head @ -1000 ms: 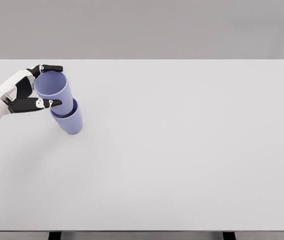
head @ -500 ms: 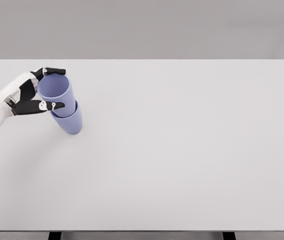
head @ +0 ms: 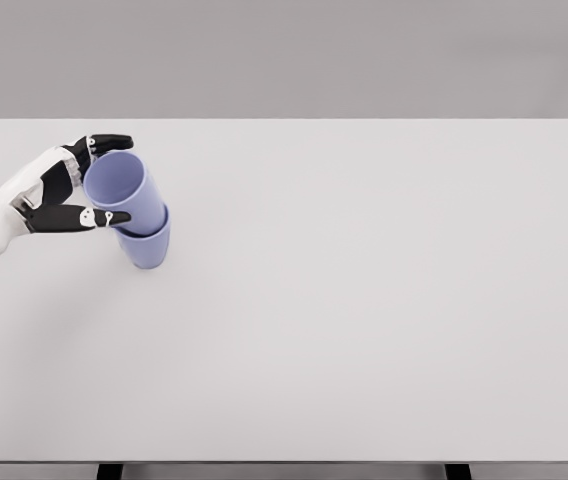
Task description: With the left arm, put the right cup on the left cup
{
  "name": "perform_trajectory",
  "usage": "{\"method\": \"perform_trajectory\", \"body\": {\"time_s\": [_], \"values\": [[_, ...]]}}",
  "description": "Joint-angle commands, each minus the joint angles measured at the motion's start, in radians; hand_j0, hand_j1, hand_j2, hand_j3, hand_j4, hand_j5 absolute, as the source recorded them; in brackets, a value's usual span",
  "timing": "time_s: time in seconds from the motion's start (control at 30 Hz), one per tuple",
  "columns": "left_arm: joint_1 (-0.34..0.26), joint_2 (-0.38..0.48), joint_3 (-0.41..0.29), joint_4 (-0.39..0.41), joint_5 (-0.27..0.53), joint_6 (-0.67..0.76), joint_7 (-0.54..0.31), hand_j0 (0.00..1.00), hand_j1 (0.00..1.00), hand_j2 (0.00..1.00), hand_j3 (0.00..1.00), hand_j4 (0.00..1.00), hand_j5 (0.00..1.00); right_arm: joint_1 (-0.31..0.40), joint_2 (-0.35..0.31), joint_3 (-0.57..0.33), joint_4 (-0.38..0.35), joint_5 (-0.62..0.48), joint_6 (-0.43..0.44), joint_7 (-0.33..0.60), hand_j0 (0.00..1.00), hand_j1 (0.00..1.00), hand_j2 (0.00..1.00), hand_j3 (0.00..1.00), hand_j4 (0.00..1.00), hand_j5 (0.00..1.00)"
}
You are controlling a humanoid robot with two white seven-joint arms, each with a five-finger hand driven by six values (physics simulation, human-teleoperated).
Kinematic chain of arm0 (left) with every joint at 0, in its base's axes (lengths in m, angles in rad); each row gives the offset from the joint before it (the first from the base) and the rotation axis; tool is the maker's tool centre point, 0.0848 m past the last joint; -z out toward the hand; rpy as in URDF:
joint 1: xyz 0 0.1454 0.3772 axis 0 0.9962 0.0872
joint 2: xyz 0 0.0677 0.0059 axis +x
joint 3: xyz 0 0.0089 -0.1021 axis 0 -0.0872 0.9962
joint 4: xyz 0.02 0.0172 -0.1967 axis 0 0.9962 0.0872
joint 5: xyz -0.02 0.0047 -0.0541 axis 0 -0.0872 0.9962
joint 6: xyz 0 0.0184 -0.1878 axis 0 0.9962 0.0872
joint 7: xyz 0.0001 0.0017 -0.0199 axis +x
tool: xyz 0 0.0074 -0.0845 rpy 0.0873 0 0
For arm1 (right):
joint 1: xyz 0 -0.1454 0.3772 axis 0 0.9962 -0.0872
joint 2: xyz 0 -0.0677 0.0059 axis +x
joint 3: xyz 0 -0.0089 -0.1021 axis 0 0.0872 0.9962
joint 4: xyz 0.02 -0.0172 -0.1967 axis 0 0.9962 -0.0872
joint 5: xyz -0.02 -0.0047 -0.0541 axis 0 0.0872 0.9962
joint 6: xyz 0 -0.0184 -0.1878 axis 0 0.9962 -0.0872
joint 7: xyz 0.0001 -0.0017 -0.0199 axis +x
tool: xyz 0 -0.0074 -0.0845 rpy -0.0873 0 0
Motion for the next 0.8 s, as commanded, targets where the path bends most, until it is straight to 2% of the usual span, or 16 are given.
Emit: {"method": "perform_trajectory", "body": {"time_s": [0.0, 0.77], "values": [[0.000, 0.001, 0.000, -0.001, 0.004, 0.000, 0.000, 0.89, 0.89, 0.89, 0.89, 0.89, 0.89, 0.000, 0.000, 0.000, 0.000, 0.001, 0.000, 0.000, 1.00, 1.00, 1.00, 1.00, 1.00, 1.00], [0.002, 0.012, 0.003, -0.007, 0.007, -0.001, -0.002, 0.91, 0.91, 0.91, 0.91, 0.91, 0.91, 0.000, 0.000, 0.000, 0.000, 0.000, 0.000, 0.000, 1.00, 1.00, 1.00, 1.00, 1.00, 1.00]]}}
